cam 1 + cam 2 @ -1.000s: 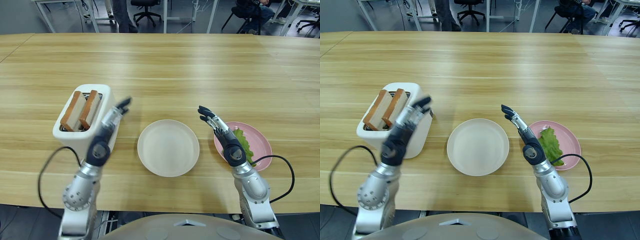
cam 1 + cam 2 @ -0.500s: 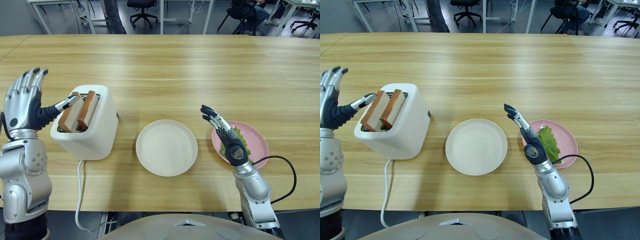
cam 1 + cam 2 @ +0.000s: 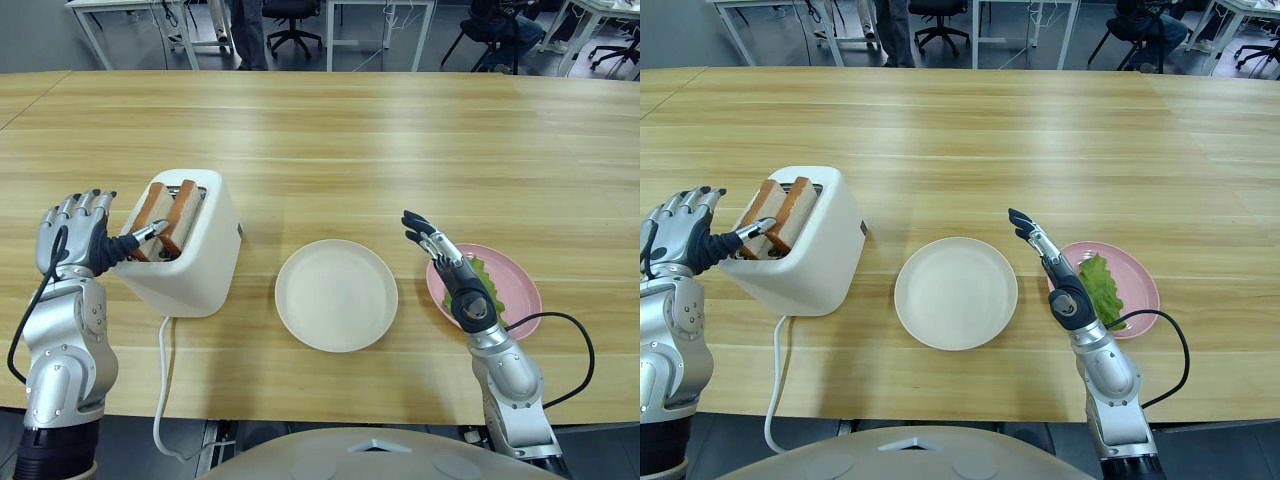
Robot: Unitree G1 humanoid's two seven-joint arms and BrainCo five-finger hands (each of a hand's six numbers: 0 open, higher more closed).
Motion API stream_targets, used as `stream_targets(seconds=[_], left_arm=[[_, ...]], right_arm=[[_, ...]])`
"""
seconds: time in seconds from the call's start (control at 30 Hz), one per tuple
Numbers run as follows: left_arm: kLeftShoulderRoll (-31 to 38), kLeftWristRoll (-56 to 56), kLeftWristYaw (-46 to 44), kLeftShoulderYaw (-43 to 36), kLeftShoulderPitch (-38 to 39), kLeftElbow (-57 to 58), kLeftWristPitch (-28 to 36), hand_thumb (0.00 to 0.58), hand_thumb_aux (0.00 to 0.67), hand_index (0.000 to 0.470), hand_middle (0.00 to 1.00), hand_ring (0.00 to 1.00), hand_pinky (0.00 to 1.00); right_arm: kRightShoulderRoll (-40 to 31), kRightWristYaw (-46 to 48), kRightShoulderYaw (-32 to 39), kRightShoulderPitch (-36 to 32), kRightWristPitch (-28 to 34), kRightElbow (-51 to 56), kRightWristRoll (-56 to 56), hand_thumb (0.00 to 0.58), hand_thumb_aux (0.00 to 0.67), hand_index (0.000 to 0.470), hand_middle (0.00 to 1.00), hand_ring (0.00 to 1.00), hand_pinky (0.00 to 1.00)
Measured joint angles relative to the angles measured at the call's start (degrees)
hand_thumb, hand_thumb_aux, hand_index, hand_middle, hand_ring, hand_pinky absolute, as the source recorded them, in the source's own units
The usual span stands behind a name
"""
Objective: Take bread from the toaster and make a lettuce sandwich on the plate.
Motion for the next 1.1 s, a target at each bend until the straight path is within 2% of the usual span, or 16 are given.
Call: stream_targets(seconds=[0.03, 0.6, 0.63, 0.67, 0.7, 0.73, 0.77, 0.8, 0.93, 1.1], left_arm=[[-0.01, -0.03, 0.03, -0.13, -0.07, -0.12, -0.01, 0.58, 0.67, 0.46, 0.0, 0.0, 0.0], [-4.32, -7.85, 4.67, -1.3, -0.31, -0.94, -0.9, 0.58, 0.67, 0.46, 0.0, 0.0, 0.0], [-4.92, -8.62, 5.64, -0.94, -0.64, -0.94, -1.04, 0.58, 0.67, 0.46, 0.22, 0.22, 0.22], [-5.68, -10.04, 7.04, -0.38, -1.22, -1.0, -1.4, 0.58, 0.67, 0.46, 0.4, 0.4, 0.4], [-6.15, -10.92, 8.2, 0.43, -1.95, -1.2, -1.8, 0.58, 0.67, 0.46, 0.77, 0.77, 0.77], [-6.52, -12.1, 9.2, 1.3, -2.47, -1.59, -2.19, 0.58, 0.67, 0.46, 0.91, 0.91, 0.91], [-7.39, -13.95, 10.6, 2.72, -3.18, -2.83, -2.89, 0.58, 0.67, 0.46, 0.91, 0.91, 0.91], [-7.89, -15.28, 11.66, 3.62, -3.68, -3.69, -3.47, 0.58, 0.67, 0.46, 1.0, 1.0, 1.0], [-9.69, -22.31, 15.38, 7.85, -6.34, -7.63, -6.92, 0.58, 0.67, 0.46, 1.0, 1.0, 1.0], [-10.34, -28.01, 18.04, 11.62, -6.95, -10.28, -10.48, 0.58, 0.67, 0.46, 1.0, 1.0, 1.0]], right_arm=[[-0.03, 0.0, 0.0, 0.01, 0.02, -0.01, 0.01, 0.0, 0.0, 0.0, 0.0, 0.0, 0.0], [-0.12, 0.02, 0.07, 0.13, 0.91, -0.37, -0.03, 0.0, 0.0, 0.0, 0.0, 0.0, 0.0], [-0.12, 0.02, 0.07, 0.12, 0.92, -0.37, -0.04, 0.0, 0.0, 0.0, 0.0, 0.0, 0.0], [-0.12, 0.01, 0.07, 0.11, 0.92, -0.37, -0.17, 0.0, 0.0, 0.0, 0.0, 0.0, 0.0], [-0.13, -0.03, 0.04, 0.03, 0.92, -0.36, -0.55, 0.0, 0.0, 0.0, 0.0, 0.0, 0.0], [-0.23, -0.34, -0.11, -0.19, 0.91, -0.28, -1.83, 0.0, 0.0, 0.0, 0.0, 0.0, 0.0], [-0.47, -1.34, -0.75, -0.8, 0.88, 0.19, -4.38, 0.0, 0.0, 0.0, 0.0, 0.0, 0.0], [-0.92, -2.77, -1.77, -1.6, 0.79, 0.97, -7.81, 0.0, 0.0, 0.0, 0.0, 0.0, 0.0], [-10.89, -14.46, -9.16, -7.62, 1.41, 5.17, -32.61, 0.0, 0.0, 0.0, 0.0, 0.0, 0.0], [-25.16, -30.59, -13.05, -12.48, 5.56, 11.15, -55.0, 0.0, 0.0, 0.0, 0.0, 0.0, 0.0]])
